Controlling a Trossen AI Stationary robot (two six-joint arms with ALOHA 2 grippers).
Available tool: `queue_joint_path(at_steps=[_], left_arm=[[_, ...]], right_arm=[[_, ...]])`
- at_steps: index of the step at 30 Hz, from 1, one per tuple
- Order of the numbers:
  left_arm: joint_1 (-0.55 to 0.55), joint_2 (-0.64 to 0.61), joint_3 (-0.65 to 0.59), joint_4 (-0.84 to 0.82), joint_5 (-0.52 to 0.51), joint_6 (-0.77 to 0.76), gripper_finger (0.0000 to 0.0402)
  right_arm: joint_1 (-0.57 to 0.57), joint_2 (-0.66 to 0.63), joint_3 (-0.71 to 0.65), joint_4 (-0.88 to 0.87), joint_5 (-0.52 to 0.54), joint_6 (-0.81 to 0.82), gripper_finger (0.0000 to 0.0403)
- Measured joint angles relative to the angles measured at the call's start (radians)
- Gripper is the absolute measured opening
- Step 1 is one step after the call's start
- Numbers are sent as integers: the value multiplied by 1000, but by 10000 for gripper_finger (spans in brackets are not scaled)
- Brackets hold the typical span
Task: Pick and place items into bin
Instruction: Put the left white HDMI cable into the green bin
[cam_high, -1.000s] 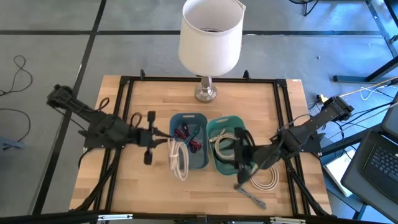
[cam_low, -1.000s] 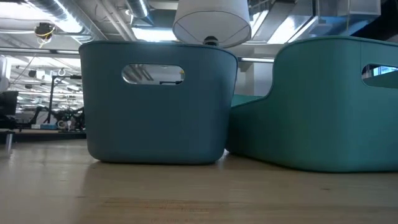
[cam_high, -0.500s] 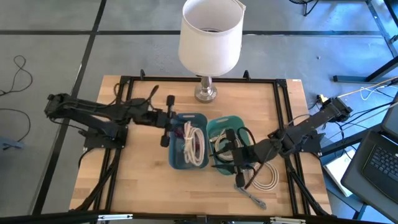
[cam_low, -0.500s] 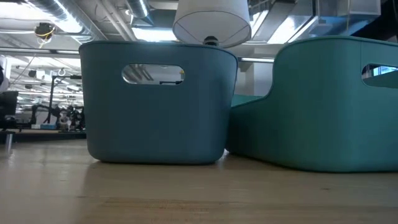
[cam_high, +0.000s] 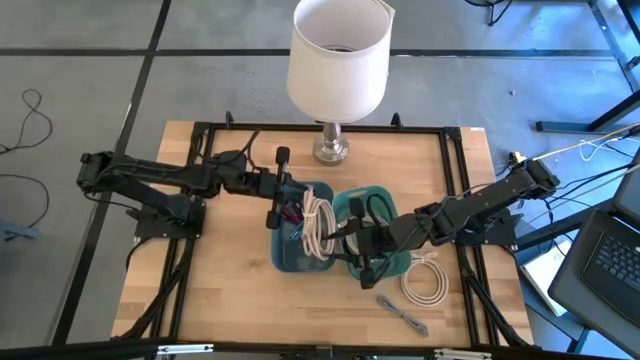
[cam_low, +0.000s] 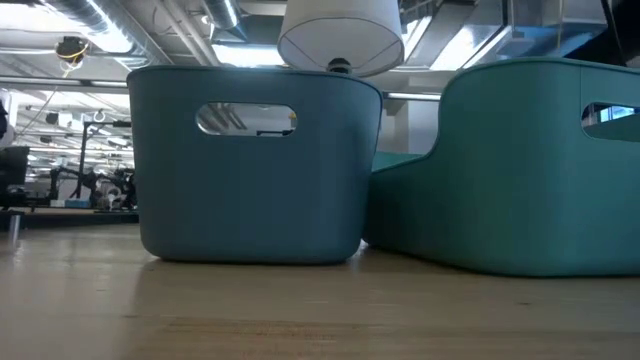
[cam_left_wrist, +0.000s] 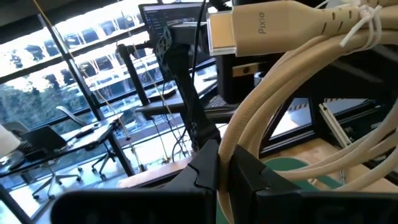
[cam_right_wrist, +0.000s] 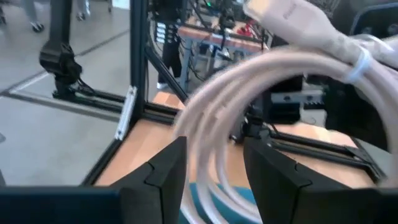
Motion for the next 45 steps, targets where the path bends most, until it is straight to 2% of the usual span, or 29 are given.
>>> queue_joint_path(at_steps=[6,11,23,28,33,37,39,41,43,45], left_arm=[[0,0,0,2,25,-1,8],[-1,0,0,3,26,0,8],[-1,0,0,3,26,2,8],[-1,0,0,3,26,1,8],[-1,0,0,2,36,2,8],[-1,0,0,-1,40,0,8],[-1,0,0,-1,41,0,8],[-1,0,0,-1,43,0,8],[-1,0,0,-2,42,0,8],[0,0,0,-3,42,0,8]], right_arm=[[-25,20,0,56,-37,1,163],[-43,29,0,94,-125,46,163],[-61,31,0,114,-178,126,164],[-83,53,0,118,-182,130,187],[-104,77,0,134,-228,151,217],[-115,88,0,170,-255,149,224],[-115,89,0,179,-257,145,215],[-116,88,0,184,-257,145,189],[-116,88,0,181,-257,145,144],[-116,88,0,180,-257,132,83]])
